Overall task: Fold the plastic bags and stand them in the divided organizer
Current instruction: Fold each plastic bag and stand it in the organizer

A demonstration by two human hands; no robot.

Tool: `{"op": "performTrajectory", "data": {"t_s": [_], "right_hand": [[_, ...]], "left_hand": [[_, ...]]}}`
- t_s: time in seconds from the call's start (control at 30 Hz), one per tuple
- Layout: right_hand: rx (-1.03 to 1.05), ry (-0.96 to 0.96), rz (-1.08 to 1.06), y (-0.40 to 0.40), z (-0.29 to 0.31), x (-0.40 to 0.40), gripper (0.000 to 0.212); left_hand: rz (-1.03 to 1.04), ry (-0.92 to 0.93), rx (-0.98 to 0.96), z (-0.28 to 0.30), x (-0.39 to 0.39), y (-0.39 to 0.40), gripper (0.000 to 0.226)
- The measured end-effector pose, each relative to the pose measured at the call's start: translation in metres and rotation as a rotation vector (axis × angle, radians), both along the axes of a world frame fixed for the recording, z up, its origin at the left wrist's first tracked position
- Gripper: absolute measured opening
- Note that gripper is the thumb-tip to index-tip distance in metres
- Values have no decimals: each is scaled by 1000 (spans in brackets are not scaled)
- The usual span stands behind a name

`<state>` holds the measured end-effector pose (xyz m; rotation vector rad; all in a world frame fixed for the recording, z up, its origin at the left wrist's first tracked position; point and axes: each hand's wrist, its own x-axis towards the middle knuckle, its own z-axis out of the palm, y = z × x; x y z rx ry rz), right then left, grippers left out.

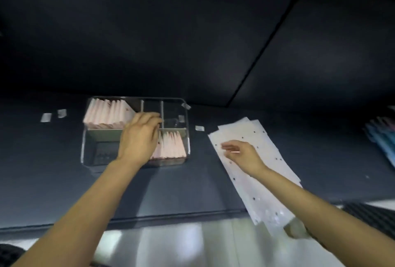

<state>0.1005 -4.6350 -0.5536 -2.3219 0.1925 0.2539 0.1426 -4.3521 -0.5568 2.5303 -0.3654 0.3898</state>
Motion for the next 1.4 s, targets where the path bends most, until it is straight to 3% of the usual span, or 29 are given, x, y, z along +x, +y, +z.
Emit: {"op": "performTrajectory", "data": {"t_s": [0.13,0.2,0.27,0.37,0.47,0.67,0.73,0.8,0.9,1.0,1.1,1.27,1.4], "right_hand": [[-390,179,39,-97,-29,-68,61],[-509,281,149,-123,-49,-97,80],[-558,288,191,-137,-66,-117,85],[-396,155,57,-142,-81,-127,72],[-139,-39,-130,-136,-91,-129,36],[-68,-140,-233,-125,-96,-122,7],[-86,-152,-212,-112,-91,-118,7],[-89,-219,-173,-91,-84,-114,7],[-34,-256,-84,-54,-74,-112,6],[87,-162,-5,-31,-71,-116,15],[219,-77,48,-32,-64,-118,19],[164,-112,-307,-78,-56,-107,27],[350,224,-591,-97,-58,-106,37]], "left_hand": [[-316,189,92,-14,-35,-63,28],[-455,283,246,-36,-61,-89,29],[-511,402,342,-61,-87,-103,34],[-558,453,408,-87,-110,-99,46],[-579,436,373,-91,-110,-97,51],[-533,526,476,-85,-113,-111,50],[-490,551,362,-79,-117,-123,47],[-371,673,51,-69,-119,-141,46],[-219,903,-429,-56,-127,-165,62],[-172,942,-599,-51,-135,-172,72],[-84,952,-717,-46,-136,-168,54],[83,1174,-1039,-32,-126,-156,27],[140,1289,-1181,-32,-123,-147,32]]}}
